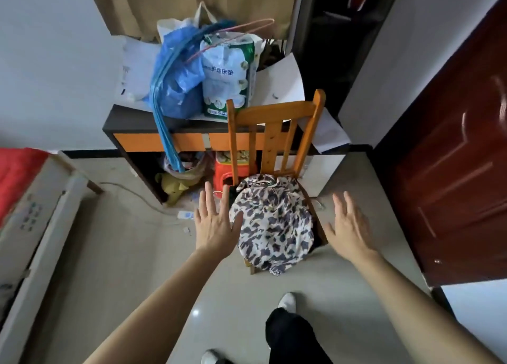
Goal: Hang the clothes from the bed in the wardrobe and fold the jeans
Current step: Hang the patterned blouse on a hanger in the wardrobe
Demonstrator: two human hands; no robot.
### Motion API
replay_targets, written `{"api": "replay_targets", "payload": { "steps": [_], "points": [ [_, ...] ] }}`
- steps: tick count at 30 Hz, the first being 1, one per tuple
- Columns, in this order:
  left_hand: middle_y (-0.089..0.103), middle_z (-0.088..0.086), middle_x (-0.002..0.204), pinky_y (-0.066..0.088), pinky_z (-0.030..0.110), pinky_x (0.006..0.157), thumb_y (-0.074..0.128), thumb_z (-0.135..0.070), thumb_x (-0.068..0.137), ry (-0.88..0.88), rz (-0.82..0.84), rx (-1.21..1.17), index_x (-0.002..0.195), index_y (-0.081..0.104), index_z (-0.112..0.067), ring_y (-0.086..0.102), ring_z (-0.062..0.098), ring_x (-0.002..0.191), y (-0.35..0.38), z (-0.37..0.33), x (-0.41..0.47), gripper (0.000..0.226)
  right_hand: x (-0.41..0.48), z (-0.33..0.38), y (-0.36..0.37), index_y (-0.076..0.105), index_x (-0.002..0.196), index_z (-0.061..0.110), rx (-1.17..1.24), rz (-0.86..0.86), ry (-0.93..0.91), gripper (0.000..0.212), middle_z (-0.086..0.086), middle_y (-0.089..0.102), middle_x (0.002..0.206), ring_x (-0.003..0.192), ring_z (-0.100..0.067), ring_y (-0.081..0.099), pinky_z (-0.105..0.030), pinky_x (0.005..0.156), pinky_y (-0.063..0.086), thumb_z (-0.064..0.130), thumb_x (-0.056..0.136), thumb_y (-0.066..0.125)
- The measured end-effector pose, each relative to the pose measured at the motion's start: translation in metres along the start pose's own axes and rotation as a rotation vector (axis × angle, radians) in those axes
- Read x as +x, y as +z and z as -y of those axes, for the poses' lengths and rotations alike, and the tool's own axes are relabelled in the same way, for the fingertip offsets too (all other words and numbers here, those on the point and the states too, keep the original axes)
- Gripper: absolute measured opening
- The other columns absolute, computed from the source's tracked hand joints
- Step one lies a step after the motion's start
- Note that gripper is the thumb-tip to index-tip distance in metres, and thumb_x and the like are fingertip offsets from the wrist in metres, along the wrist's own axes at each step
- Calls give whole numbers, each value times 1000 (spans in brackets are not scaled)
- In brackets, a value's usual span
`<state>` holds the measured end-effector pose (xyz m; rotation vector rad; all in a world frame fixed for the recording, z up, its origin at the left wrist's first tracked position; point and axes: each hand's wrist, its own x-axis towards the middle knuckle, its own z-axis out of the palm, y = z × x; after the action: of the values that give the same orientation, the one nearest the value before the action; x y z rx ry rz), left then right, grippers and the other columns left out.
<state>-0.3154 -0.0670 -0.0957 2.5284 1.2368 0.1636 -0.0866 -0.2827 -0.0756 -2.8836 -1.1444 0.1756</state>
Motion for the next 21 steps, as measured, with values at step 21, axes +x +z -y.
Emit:
{"api": "replay_targets", "payload": {
  "steps": [21],
  "points": [
    [-22,4,163,22,50,120,54,-43,94,-221,355,41,158,-4,-25,-12,27,151,252,-101,160,88,228,-107,228,28,154,28,364,594,110,58,-15,22,159,143,-36,31,-45,111,36,28,101,50]
  ]
}}
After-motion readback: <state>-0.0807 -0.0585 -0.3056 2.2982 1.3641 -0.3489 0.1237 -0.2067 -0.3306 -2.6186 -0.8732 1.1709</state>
